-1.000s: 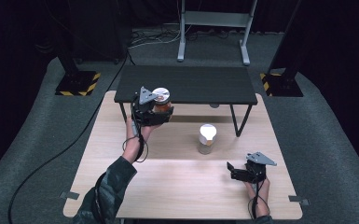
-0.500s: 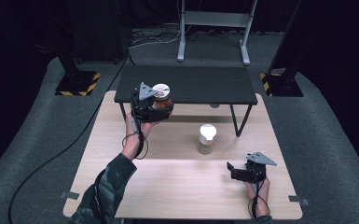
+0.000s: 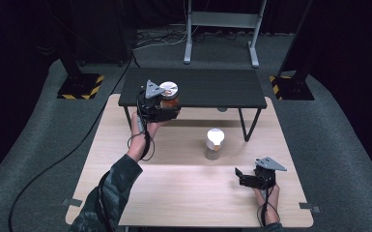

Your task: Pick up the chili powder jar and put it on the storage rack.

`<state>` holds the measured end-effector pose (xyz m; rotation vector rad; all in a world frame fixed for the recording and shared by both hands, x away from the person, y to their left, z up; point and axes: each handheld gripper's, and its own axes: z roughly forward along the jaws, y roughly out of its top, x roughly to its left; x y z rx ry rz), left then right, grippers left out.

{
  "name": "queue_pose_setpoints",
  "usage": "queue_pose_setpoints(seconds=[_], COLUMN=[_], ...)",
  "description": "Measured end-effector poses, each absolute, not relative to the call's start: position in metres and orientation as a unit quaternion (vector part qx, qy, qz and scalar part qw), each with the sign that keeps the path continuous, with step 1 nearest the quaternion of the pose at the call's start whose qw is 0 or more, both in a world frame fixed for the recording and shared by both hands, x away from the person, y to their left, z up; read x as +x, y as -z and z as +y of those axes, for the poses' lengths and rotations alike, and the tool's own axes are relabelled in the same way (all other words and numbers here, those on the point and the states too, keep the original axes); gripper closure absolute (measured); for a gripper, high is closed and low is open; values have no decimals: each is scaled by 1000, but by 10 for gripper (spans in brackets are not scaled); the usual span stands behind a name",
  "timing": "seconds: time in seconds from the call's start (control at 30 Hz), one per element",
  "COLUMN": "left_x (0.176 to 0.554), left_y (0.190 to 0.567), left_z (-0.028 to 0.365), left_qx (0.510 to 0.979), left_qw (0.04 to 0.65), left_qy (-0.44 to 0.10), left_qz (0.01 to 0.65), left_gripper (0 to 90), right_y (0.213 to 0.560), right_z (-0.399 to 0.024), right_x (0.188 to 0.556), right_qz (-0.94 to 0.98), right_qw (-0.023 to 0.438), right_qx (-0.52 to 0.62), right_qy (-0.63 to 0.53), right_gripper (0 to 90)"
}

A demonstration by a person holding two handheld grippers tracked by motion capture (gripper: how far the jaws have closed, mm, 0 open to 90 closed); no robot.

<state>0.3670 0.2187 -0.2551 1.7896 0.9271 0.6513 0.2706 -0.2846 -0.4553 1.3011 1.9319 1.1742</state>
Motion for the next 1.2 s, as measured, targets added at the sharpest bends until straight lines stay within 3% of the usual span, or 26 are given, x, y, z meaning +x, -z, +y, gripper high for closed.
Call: queue_pose_setpoints(seconds=[1.2], left_x=[399], left_y=[228], left_z=[199], left_qx=[741], left_qw=[472], left_qy=[-286], left_qz=[383], left_gripper=[310], right_y=[456], right_z=[-286], right_x=[270], right_qz=[711], right_qw=[263], right_qx=[483], right_qy=[-438], right_gripper=[8])
